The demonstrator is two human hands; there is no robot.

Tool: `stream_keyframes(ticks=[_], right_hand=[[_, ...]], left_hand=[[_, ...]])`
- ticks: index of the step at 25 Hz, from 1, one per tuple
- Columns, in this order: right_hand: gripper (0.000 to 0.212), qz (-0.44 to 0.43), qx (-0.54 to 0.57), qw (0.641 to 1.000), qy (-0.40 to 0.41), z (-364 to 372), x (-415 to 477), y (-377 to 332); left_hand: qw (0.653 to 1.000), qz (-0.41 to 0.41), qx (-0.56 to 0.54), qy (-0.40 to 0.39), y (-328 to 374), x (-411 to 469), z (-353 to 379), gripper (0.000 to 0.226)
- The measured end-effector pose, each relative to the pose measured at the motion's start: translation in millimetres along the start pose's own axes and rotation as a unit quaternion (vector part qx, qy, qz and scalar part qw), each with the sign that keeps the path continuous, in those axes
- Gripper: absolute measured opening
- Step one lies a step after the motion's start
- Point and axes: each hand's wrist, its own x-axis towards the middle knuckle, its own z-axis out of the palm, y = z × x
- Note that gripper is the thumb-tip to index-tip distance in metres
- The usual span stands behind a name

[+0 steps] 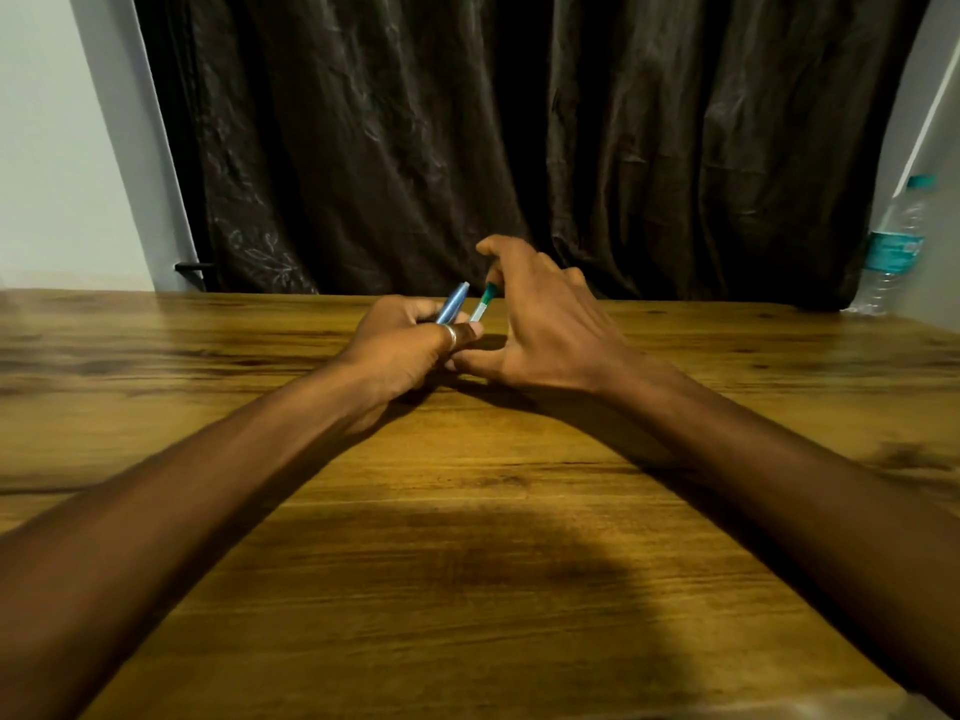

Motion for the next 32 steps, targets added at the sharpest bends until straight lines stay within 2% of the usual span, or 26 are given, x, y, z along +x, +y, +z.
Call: stream_keyframes(ticks=[2,3,5,7,16,25,29,30,32], right_hand=[[0.096,0.038,0.067,0.995,-0.066,-3.5,5.1,8.3],[0.081,0.063,0.131,0.986,-0.083,-4.2,7.2,13.6],[0.042,0.112,0.269,0.954,-0.072,-4.0,9.4,22.8],[0.019,0.151,0.349,0.924,-0.048,-2.8,8.1,26.3],[0.011,0.226,0.422,0.875,-0.072,-1.7,6.9,28.9],[0.016,0.219,0.404,0.884,-0.087,-0.5,6.6,30.3],[0.013,0.240,0.414,0.877,-0.047,-3.7,7.7,33.7],[0.013,0.245,0.401,0.882,-0.032,-3.6,8.2,38.1],[0.011,0.215,0.343,0.914,-0.026,-2.1,7.8,47.0]], left_hand=[[1.000,0.006,0.013,0.006,0.9,-0.8,-0.6,0.018],[1.000,0.009,0.017,0.007,0.8,-0.2,-1.6,0.020],[0.999,0.013,0.030,0.006,1.2,-0.4,-3.3,0.021],[0.999,0.009,0.048,0.004,2.3,-1.8,-3.5,0.022],[0.998,0.016,0.060,-0.011,-0.3,1.0,-3.4,0.017],[0.996,0.015,0.086,-0.021,-0.3,2.3,-4.1,0.015],[0.995,0.015,0.095,0.008,-1.5,5.4,-7.2,0.006],[0.994,0.012,0.103,0.016,-3.1,6.5,-9.5,0.008],[0.995,0.010,0.088,0.036,-8.1,12.4,-13.6,0.016]])
